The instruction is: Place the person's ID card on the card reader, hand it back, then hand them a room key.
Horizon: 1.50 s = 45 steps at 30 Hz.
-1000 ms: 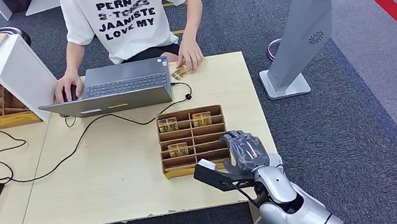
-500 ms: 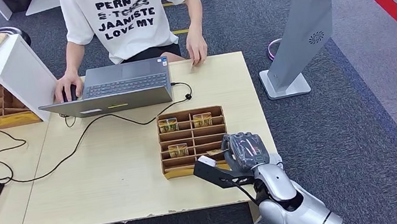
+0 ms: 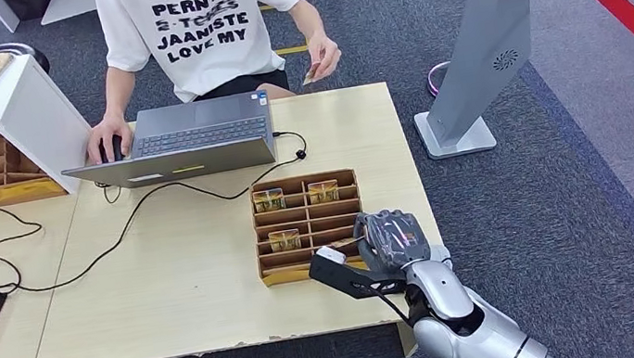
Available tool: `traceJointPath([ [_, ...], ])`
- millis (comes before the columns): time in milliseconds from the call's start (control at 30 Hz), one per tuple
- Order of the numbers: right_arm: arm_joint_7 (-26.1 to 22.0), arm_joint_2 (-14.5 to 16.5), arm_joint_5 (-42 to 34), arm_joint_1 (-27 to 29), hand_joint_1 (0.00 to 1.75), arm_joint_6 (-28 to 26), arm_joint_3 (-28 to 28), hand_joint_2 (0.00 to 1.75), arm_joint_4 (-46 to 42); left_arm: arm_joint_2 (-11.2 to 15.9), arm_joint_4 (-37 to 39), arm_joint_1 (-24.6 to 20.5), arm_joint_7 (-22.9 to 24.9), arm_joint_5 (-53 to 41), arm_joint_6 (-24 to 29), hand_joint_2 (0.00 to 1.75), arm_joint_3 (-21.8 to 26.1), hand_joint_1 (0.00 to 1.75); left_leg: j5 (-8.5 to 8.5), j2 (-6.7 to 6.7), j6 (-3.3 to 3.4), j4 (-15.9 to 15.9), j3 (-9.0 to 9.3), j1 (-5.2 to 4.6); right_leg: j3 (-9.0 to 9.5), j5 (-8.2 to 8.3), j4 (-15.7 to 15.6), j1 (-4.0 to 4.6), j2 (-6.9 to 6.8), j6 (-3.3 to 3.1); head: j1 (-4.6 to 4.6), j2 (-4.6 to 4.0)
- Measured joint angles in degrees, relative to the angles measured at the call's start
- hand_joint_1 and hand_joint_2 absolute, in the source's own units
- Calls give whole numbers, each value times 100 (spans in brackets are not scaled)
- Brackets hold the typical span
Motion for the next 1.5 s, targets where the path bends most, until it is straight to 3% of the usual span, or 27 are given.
traceJointPath([
  [400,180,-32,68,10,175,-66,-25,175,-314,1,0,2,0,-9,-28,0,0,0,0,0,0,0,3,0,-1,0,0,0,3,0,0,0],
  [833,343,-191,133,154,175,-120,-268,175,-1363,0,0,9,0,37,-16,0,1,0,0,1,0,0,4,0,-1,0,0,0,4,0,0,0],
  [1300,110,-297,34,224,175,-338,-587,175,-2064,-5,0,13,-20,59,15,0,13,0,0,2,0,0,4,0,-1,0,-1,0,5,0,1,0],
  [1500,-261,-318,-411,200,175,-580,-695,175,-2193,-17,0,13,-29,59,30,0,14,0,0,1,0,0,3,0,0,0,0,0,5,0,0,0],
])
